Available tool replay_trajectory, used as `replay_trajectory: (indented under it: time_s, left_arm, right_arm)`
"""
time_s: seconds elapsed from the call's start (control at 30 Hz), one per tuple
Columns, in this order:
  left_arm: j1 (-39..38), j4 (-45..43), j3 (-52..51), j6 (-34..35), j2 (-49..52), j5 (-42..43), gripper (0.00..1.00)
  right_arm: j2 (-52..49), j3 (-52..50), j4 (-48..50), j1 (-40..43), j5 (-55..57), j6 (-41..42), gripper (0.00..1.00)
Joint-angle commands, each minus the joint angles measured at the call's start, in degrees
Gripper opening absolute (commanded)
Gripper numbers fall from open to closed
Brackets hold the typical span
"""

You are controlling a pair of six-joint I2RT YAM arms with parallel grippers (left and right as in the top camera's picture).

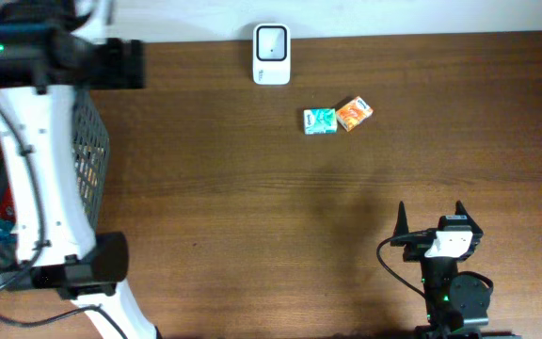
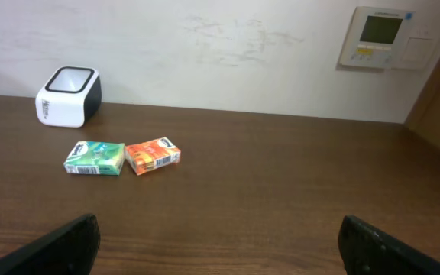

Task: Scan the item barcode
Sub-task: 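Pick the green tissue pack from the basket, place beside orange pack, then pick the yellow wet-wipes packet from the basket, place on table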

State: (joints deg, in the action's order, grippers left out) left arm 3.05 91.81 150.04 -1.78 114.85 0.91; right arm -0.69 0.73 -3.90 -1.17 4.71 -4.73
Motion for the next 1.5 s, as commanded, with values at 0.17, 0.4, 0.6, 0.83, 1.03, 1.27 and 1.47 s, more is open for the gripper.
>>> replay_trajectory:
  time_s: [0.17,0.4,0.6,0.83,1.03,1.27,1.47]
  left_arm:
    - [25.3,0.5,-2.2,10.1,-1.8,-0.7,0.99]
    - [28.4,-18.8,-35.4,6.8,-1.7,-2.4,0.84]
    - [28.4,-32.6,-52.1,1.2,-1.6,-2.2,0.82]
    - [28.4,-40.3,-61.9,0.8,-1.3,-2.0,0.63]
    - [28.4,-35.4,-52.9,0.9,-3.4,3.3,0.0]
    - [28.3,-31.0,-36.2,5.5,-25.0,12.2,0.0]
    - [16.0,-33.6,-36.4,5.4,-35.2,34.3,0.0]
  right_arm:
    - [0.3,-0.4,-0.3,-0.3,0.5,0.0,0.98]
    - [0.3,-0.4,-0.3,-0.3,0.5,0.0,0.98]
    - [0.3,-0.4,-0.3,-0.3,0.5,0.0,0.98]
    - [0.3,-0.4,-0.3,-0.3,0.5,0.0,0.98]
    - [0.3,-0.4,-0.3,-0.3,0.5,0.0,0.99]
    - [0.3,-0.4,-0.3,-0.3,0.5,0.0,0.98]
    - [0.3,-0.4,-0.3,-0.3,0.5,0.0,0.98]
